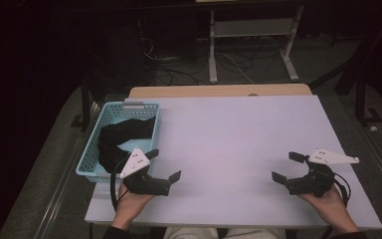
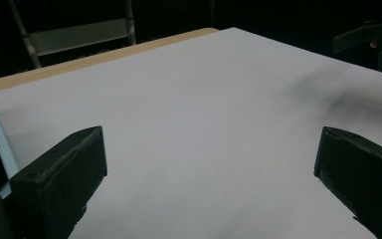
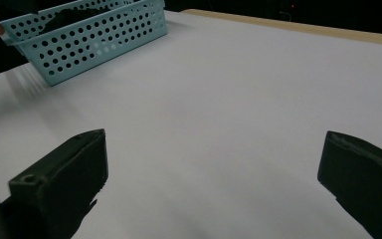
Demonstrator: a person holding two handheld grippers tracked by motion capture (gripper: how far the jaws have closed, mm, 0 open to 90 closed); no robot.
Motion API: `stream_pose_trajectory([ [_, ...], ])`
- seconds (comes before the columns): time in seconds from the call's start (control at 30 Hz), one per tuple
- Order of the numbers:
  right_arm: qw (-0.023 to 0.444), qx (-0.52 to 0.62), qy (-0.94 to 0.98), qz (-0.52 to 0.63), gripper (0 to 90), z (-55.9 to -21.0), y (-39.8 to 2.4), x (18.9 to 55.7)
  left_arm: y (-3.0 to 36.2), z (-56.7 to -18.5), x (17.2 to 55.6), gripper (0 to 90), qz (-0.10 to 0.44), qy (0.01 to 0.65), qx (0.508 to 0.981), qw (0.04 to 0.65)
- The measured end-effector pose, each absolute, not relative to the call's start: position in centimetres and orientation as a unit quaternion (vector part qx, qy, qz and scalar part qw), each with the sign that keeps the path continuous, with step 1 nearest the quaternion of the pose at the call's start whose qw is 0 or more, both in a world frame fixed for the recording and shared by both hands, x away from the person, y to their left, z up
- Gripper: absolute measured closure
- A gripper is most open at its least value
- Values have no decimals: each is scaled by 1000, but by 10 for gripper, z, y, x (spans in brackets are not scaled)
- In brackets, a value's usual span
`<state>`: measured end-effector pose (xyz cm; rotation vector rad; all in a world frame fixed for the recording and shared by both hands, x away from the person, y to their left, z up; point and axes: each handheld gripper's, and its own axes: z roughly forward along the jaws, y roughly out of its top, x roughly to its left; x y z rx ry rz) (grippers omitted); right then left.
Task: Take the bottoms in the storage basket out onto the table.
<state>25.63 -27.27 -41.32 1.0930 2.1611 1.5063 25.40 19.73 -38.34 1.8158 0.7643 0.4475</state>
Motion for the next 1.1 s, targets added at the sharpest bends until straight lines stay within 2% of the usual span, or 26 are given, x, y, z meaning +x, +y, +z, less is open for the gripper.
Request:
stream_pose_trajectory([
  [0.07, 145, 379, 750, 523, 0, -413, -273, 256, 199, -381, 254, 47, 185, 318, 760, 536],
  [0.53, 155, 385, 747, 519, 0, -413, -276, 255, 201, -368, 257, 34, 190, 320, 769, 520],
  [1.1, 158, 386, 750, 513, 0, -413, -275, 255, 226, -351, 260, 35, 204, 348, 767, 499],
])
